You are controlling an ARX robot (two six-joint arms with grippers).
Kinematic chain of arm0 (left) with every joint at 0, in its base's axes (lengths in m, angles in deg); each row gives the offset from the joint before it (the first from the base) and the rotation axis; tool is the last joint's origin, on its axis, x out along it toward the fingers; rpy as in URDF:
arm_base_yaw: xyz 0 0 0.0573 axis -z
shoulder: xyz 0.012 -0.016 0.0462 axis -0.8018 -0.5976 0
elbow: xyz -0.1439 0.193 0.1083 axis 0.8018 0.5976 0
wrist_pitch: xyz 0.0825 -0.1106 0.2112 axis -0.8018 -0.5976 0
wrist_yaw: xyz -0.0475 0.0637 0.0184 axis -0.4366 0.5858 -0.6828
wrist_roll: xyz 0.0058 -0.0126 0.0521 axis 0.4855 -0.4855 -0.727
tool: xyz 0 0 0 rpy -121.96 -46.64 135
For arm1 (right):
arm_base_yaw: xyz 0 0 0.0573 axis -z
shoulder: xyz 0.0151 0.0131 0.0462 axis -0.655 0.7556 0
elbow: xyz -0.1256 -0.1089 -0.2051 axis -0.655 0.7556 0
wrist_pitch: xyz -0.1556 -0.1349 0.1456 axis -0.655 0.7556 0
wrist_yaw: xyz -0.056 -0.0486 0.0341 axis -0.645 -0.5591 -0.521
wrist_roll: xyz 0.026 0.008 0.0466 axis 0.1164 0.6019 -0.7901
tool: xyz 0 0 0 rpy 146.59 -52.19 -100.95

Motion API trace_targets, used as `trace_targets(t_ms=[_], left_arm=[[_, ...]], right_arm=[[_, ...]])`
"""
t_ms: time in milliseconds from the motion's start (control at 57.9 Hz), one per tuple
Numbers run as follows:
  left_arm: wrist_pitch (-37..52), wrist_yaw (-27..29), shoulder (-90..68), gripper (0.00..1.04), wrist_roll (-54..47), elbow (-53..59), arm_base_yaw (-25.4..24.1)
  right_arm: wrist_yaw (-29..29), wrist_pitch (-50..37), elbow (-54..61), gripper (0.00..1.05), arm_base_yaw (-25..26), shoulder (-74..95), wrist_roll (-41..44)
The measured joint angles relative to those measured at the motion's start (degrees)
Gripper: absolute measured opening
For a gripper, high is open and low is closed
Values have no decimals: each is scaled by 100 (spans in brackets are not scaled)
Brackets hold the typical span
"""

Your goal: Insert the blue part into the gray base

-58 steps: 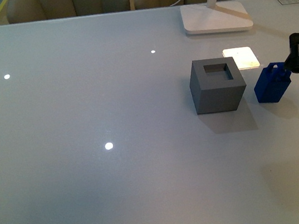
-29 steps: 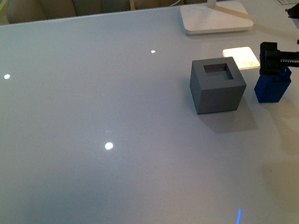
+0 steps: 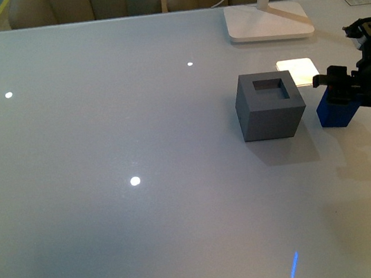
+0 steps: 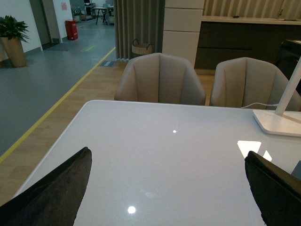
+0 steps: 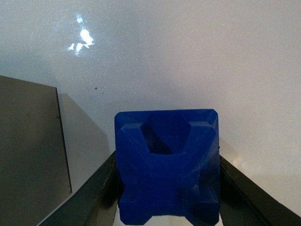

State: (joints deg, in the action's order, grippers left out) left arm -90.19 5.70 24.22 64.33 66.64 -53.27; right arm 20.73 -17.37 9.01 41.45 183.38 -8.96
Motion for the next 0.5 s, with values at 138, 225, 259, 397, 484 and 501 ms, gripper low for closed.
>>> trace_targets(t_ms=[138,225,259,397,484,501], left_arm=[[0,0,0,97,2,0,0],[0,0,0,97,0,0,0],[0,0,0,97,2,0,0],[0,0,0,97,2,0,0],[0,0,2,97,0,0,0],[0,0,2,97,2,0,0]], right_arm=[[28,7,76,46,2,-76,4],[133,42,236,45,0,-295,9],[181,52,308,45,-7,-417,11],[315,79,647,45,-111,-1231,33],[365,96,767,45,-227,-1659,26],[378,103,780,45,-247,-1714,22]])
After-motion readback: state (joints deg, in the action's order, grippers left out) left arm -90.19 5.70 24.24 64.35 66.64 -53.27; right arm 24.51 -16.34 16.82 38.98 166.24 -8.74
